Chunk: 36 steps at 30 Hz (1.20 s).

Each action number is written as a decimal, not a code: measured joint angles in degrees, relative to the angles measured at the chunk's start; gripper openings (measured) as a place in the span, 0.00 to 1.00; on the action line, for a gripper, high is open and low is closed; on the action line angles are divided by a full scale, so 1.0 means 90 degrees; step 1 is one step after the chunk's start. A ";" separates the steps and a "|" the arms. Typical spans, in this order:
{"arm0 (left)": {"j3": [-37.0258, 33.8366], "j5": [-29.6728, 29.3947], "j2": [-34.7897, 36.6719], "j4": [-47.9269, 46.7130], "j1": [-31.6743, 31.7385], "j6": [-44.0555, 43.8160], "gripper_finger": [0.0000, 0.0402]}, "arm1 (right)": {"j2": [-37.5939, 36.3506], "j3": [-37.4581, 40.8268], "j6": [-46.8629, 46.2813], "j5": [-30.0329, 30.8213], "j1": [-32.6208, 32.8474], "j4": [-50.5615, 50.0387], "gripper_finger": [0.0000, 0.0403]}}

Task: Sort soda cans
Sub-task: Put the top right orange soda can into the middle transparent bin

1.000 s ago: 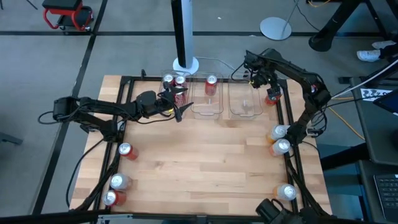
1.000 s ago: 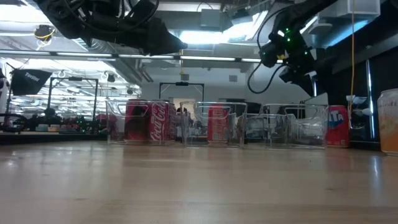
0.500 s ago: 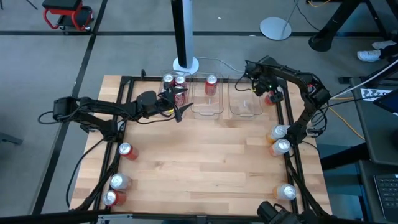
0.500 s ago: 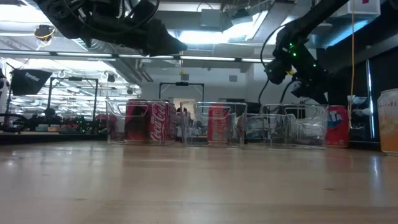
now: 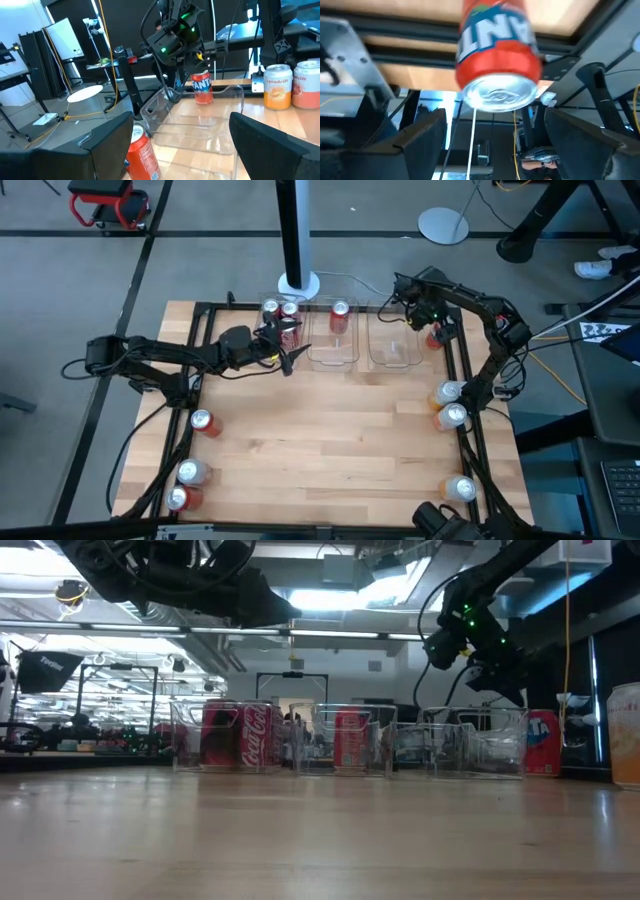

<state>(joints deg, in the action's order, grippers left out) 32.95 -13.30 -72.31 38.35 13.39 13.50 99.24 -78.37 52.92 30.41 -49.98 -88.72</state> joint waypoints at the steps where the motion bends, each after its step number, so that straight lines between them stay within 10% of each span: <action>1: 0.0000 0.0001 0.0000 0.0012 0.0000 0.0000 0.79 | 0.0000 0.0001 -0.0002 0.0000 0.0000 0.0116 0.83; 36: 0.0000 0.0002 0.0000 -0.0141 -0.0002 0.0000 0.79 | 0.0023 0.1078 0.0258 0.0094 -0.0158 0.1360 0.75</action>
<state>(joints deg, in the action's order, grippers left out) 32.95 -13.28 -72.31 37.08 13.37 13.50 99.45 -68.66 55.24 31.26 -51.40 -76.48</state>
